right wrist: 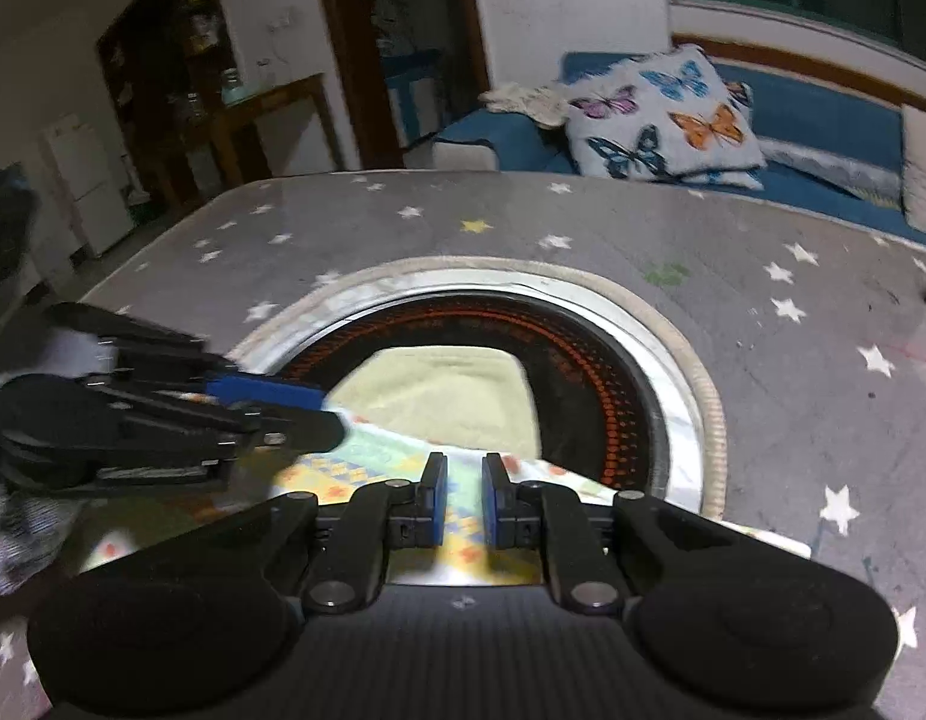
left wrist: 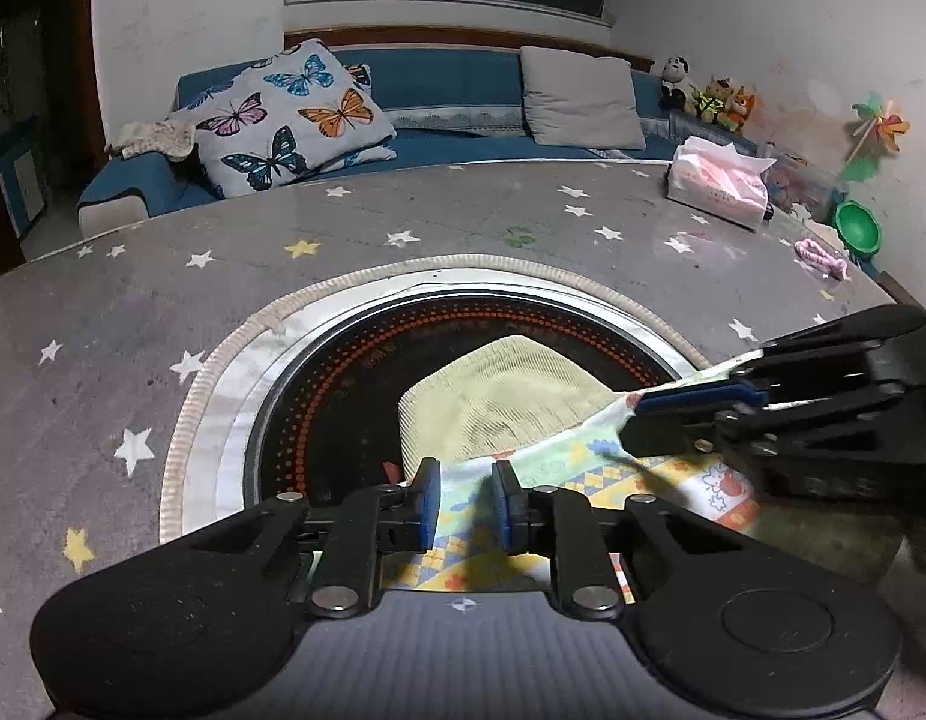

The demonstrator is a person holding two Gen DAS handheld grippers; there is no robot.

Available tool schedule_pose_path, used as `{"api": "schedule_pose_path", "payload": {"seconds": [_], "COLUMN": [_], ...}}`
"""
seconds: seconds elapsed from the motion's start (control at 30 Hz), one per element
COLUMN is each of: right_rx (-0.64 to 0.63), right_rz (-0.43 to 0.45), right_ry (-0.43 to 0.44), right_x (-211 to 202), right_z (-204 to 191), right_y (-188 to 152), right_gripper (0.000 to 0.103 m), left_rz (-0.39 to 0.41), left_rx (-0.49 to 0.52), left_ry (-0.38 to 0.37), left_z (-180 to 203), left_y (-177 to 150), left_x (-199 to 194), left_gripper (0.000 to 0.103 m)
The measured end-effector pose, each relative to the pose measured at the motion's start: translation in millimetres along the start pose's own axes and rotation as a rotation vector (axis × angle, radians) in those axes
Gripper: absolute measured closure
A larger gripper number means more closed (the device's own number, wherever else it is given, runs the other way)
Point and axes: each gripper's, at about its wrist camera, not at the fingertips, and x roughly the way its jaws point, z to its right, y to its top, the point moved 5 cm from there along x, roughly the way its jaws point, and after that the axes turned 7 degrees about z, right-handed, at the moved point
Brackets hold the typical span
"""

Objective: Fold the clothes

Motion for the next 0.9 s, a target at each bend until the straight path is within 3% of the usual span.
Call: {"api": "schedule_pose_path", "payload": {"seconds": [0.3,0.47,0.73,0.8,0.9], "right_rx": [-0.189,-0.226,-0.192,-0.159,-0.127], "right_rz": [-0.048,-0.056,-0.036,-0.014,-0.006], "right_ry": [0.082,0.095,0.115,0.103,0.082], "right_x": [-18,-40,-66,-69,-69], "right_z": [-54,-71,-74,-70,-63], "right_y": [-29,-51,-58,-57,-60], "right_gripper": [0.092,0.091,0.089,0.082,0.082], "left_rz": [0.022,0.037,0.112,0.133,0.142], "left_rx": [0.058,0.058,0.07,0.08,0.085], "left_ry": [0.043,0.055,0.082,0.071,0.059], "left_z": [9,9,15,20,28], "left_y": [-3,-5,-7,-14,-31], "left_x": [-1,-1,-40,-58,-77], "left_gripper": [0.083,0.083,0.081,0.081,0.081]}}
